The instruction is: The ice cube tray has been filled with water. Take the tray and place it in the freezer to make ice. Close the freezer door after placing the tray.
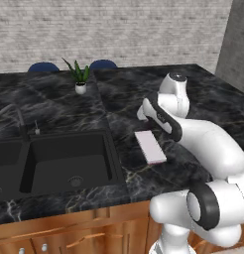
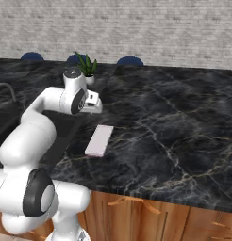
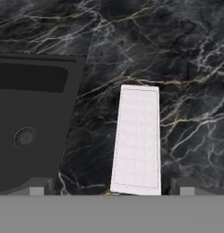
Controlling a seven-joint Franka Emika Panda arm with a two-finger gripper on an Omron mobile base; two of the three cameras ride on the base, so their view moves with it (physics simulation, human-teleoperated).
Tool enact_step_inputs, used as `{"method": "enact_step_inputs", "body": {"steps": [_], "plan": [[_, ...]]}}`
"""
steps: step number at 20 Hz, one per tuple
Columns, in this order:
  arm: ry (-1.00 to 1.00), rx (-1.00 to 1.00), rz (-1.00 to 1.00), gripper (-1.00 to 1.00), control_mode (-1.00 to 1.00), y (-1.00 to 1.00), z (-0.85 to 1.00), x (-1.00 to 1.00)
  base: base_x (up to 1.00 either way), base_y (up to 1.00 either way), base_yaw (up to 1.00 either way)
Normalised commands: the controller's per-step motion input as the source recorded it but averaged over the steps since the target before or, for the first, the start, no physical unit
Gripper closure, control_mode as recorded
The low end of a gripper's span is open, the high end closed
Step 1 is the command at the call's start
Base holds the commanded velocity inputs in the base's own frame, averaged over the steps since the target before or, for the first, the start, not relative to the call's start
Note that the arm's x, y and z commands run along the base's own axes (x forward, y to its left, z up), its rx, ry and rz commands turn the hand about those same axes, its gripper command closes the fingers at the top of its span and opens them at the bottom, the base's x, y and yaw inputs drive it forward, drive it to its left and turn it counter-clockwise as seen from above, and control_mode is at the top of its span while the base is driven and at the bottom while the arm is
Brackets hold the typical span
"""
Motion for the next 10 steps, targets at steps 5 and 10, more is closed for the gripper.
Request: {"method": "enact_step_inputs", "body": {"steps": [5, 10], "plan": [[0.0, 0.0, 0.0, -1.0, -1.0, 0.0, -0.14, 0.48, 0.0, 0.0, 0.0], [0.0, 0.0, 0.0, -1.0, -1.0, 0.0, -0.19, 0.44, 0.0, 0.0, 0.0]]}}
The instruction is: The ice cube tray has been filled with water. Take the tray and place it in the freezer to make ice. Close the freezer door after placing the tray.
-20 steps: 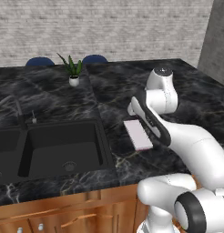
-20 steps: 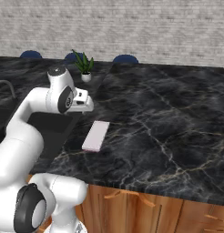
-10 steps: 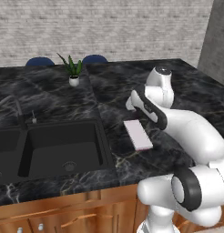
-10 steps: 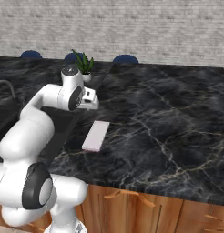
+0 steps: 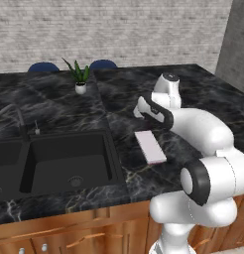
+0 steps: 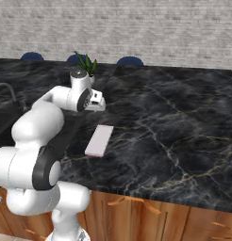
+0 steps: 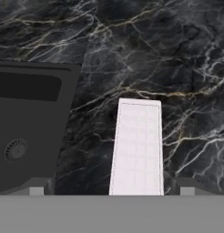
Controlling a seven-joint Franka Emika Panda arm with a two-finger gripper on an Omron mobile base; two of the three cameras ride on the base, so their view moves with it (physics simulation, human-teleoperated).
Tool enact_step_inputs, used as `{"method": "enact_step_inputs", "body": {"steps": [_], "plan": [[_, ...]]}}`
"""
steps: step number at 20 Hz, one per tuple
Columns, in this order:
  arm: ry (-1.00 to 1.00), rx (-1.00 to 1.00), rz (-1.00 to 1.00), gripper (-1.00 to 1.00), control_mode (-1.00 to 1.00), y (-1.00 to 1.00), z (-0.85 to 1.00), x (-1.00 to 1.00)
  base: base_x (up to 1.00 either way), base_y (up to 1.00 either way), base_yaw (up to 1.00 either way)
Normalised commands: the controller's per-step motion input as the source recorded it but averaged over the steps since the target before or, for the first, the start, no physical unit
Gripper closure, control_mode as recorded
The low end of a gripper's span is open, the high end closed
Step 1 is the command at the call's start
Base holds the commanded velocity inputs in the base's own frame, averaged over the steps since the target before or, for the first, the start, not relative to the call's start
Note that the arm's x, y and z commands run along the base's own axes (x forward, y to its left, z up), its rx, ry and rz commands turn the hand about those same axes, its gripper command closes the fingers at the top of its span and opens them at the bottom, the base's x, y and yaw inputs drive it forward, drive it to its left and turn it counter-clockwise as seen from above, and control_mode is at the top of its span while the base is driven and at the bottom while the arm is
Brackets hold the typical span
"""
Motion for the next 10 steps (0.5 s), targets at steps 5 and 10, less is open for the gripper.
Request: {"method": "enact_step_inputs", "body": {"steps": [5, 10], "plan": [[0.0, 0.0, 0.0, -1.0, -1.0, -0.05, -0.29, 0.38, 0.0, 0.0, 0.0], [0.0, 0.0, 0.0, -1.0, -1.0, -0.06, -0.41, 0.41, 0.0, 0.0, 0.0]]}}
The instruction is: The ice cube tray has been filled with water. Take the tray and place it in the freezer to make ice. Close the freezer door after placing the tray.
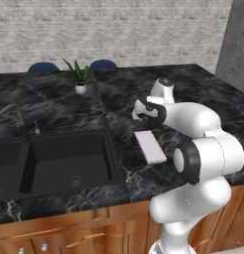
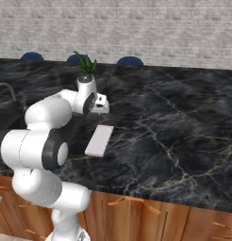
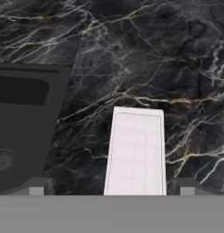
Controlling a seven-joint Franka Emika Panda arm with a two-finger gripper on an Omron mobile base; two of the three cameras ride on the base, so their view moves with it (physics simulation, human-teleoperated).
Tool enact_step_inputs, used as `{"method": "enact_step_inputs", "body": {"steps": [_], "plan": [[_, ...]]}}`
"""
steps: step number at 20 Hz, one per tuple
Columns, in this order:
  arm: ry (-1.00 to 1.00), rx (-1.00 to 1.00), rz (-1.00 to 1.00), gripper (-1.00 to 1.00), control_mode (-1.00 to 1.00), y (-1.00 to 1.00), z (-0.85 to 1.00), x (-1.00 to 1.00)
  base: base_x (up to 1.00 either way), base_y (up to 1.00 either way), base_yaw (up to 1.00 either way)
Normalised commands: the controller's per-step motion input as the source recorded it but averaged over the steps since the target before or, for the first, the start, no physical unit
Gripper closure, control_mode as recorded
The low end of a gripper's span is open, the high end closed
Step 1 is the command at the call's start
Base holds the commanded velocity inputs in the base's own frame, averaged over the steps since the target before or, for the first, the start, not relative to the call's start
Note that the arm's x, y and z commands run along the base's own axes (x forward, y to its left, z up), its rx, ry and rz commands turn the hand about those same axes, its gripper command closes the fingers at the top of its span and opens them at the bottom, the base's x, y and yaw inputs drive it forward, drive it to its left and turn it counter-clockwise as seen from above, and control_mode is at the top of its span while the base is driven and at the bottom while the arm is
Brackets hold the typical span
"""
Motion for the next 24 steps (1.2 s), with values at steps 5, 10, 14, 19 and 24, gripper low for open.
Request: {"method": "enact_step_inputs", "body": {"steps": [5, 10, 14, 19, 24], "plan": [[0.0, 0.0, 0.0, -1.0, -1.0, -0.05, -0.48, 0.42, 0.0, 0.0, 0.0], [0.0, 0.0, 0.0, -1.0, -1.0, 0.0, -0.32, 0.38, 0.0, 0.0, 0.0], [0.0, 0.0, 0.0, -1.0, -1.0, 0.0, -0.37, 0.39, 0.0, 0.0, 0.0], [0.0, 0.0, 0.0, -1.0, -1.0, 0.0, -0.32, 0.42, 0.0, 0.0, 0.0], [0.0, 0.0, 0.0, -1.0, -1.0, 0.0, -0.31, 0.4, 0.0, 0.0, 0.0]]}}
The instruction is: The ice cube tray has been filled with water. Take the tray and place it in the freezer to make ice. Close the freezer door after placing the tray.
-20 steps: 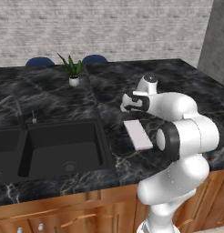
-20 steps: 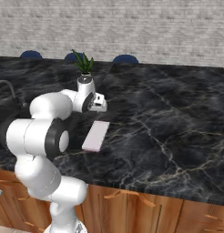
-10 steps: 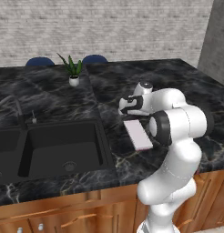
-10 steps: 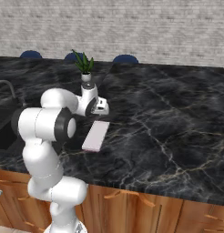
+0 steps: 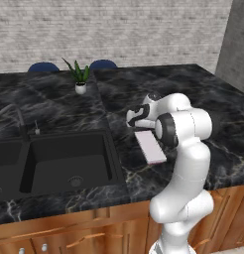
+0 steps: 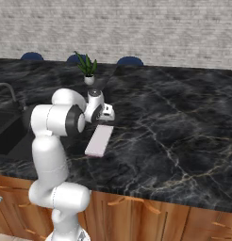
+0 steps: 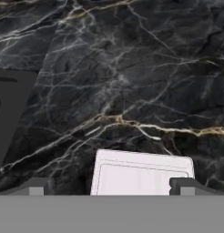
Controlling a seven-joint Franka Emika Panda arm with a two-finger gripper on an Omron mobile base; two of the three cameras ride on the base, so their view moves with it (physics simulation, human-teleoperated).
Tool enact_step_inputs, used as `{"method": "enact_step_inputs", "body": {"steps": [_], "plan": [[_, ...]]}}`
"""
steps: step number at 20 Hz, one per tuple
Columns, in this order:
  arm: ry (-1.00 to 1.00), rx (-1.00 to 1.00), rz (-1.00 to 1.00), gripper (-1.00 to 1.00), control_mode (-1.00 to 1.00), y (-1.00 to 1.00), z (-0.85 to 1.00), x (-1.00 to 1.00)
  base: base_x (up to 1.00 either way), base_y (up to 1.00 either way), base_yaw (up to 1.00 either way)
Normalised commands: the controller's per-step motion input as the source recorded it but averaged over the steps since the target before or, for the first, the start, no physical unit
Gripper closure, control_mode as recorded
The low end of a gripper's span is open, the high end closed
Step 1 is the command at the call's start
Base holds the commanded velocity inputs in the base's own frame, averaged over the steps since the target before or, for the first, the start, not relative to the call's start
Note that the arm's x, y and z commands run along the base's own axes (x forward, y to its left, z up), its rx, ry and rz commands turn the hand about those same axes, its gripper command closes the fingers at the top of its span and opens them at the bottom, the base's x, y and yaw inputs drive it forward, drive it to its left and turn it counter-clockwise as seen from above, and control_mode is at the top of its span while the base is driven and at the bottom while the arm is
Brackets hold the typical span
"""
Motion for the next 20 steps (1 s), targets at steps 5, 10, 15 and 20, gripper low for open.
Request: {"method": "enact_step_inputs", "body": {"steps": [5, 10, 15, 20], "plan": [[0.0, 0.0, 0.0, -1.0, -1.0, 0.0, -0.28, 0.41, 0.0, 0.0, 0.0], [0.01, 0.0, 0.0, -1.0, -1.0, 0.0, -0.28, 0.39, 0.0, 0.0, 0.0], [0.01, 0.0, 0.0, -1.0, -1.0, 0.0, -0.27, 0.36, 0.0, 0.0, 0.0], [0.02, 0.0, 0.0, -1.0, -1.0, 0.0, -0.29, 0.34, 0.0, 0.0, 0.0]]}}
